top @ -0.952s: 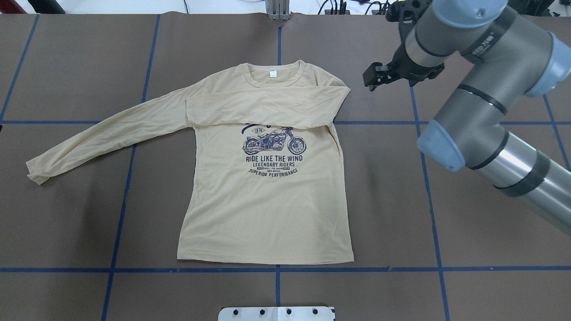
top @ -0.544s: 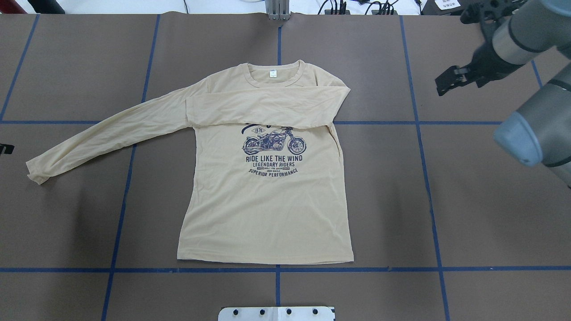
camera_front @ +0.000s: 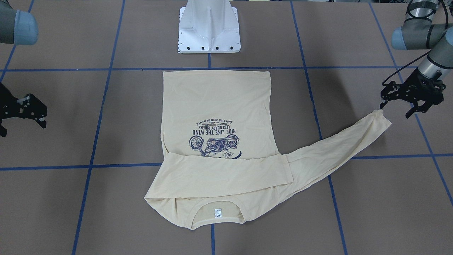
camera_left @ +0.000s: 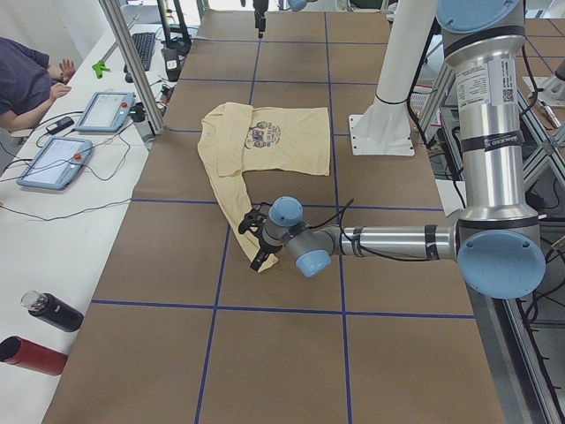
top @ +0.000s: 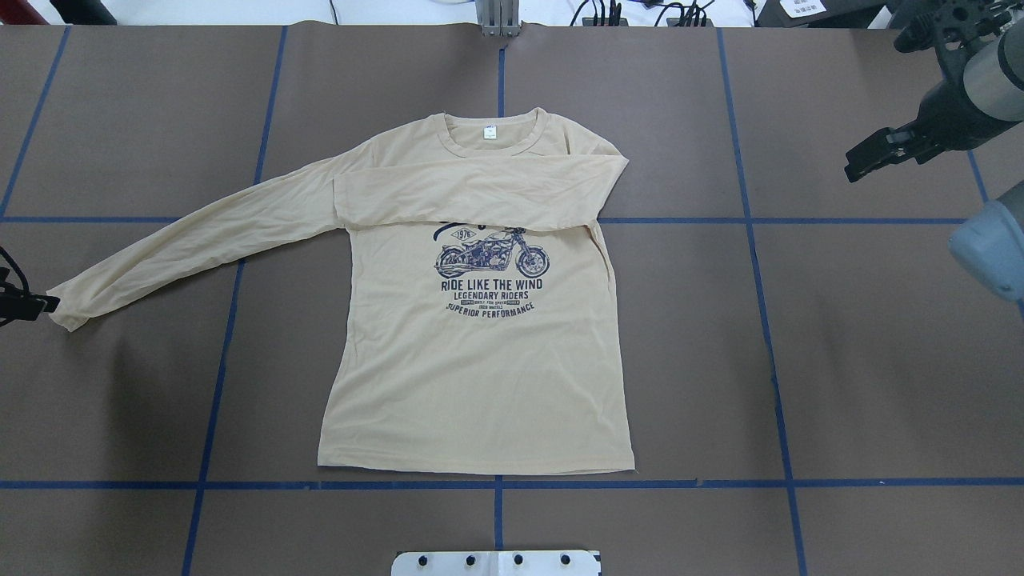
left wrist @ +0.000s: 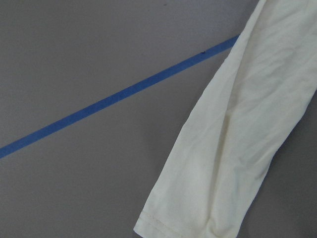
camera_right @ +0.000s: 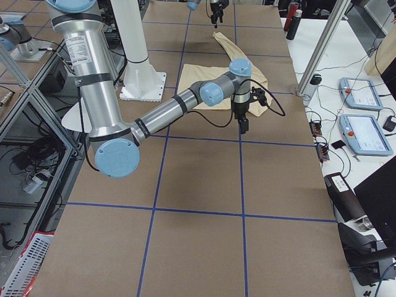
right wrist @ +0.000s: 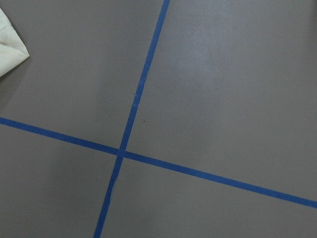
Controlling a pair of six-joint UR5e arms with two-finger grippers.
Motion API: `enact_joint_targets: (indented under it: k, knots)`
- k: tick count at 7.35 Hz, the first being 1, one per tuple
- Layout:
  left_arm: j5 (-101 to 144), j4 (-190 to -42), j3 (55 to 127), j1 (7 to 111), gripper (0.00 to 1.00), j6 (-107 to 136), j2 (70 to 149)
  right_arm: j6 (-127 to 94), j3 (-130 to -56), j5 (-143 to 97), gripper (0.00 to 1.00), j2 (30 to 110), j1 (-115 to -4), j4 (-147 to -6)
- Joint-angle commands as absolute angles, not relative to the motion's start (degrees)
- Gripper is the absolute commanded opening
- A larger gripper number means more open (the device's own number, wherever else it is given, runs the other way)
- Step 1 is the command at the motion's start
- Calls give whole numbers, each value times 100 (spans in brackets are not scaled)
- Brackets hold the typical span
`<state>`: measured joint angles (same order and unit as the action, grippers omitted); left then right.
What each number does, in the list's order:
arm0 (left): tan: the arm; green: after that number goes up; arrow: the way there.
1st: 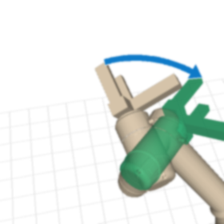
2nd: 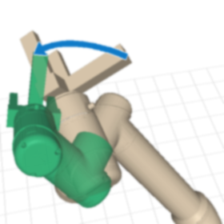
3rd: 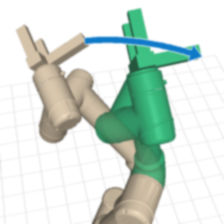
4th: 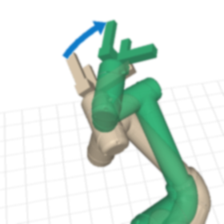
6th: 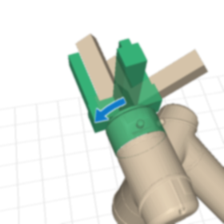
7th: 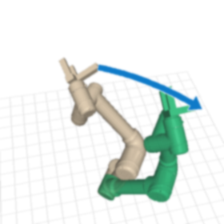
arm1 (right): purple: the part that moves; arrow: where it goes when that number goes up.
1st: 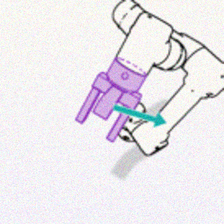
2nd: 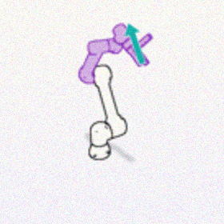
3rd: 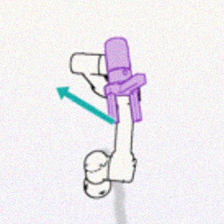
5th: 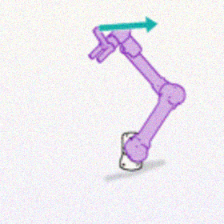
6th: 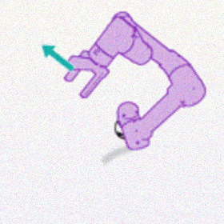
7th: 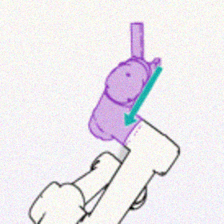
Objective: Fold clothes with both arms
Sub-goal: 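Grasp the sleeve cuff nearest the left gripper with the left gripper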
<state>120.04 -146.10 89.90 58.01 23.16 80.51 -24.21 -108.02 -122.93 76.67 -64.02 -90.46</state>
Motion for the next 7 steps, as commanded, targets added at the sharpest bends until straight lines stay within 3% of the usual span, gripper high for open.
enact_joint_targets:
  k: [1, 5, 7]
  knots:
    - [11858, -14783, 8886, 5557, 97, 2311, 8059, -2417, -10802, -12296, 100, 7673, -6407, -9044]
    - [11742, -14792, 8886, 5326, 72, 2268, 8060, -2417, -10793, -12296, 100, 7673, -6407, -9044]
    - [11751, -14792, 8886, 5326, 52, 2268, 8060, -2434, -10793, -12296, 100, 7673, -6407, -9044]
